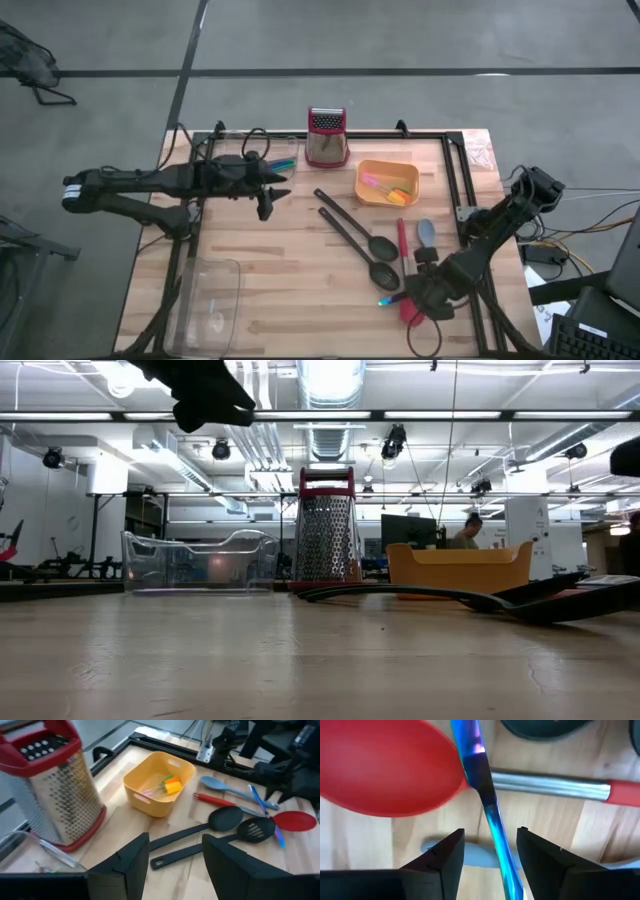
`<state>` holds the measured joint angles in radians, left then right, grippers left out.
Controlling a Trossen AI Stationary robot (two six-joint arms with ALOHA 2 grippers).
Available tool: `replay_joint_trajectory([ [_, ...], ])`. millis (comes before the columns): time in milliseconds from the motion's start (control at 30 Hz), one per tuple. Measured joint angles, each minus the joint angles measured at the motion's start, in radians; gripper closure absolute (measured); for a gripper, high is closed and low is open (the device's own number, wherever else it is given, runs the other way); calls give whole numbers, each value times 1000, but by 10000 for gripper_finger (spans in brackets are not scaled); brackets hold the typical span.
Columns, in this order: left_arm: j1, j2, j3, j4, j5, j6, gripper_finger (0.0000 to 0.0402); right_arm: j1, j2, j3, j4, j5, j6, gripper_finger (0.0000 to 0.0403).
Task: Pick & Place Kitchen Items
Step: Put the blue knife into the top transparent bin
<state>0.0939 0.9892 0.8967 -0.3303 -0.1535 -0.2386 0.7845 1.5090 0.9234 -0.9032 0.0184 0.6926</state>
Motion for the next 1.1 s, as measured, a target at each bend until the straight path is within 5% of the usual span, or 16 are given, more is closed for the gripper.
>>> replay_joint_trajectory([
  [433, -50, 43, -1, 36, -1, -24, 213, 5, 65, -79, 56, 7, 5, 223],
  [967, -72, 57, -1, 48, -1, -56, 214, 5, 63, -129, 152, 2, -3, 363],
  [1100, -84, 58, -1, 55, 0, -73, 214, 5, 50, -113, 88, -12, 10, 364],
])
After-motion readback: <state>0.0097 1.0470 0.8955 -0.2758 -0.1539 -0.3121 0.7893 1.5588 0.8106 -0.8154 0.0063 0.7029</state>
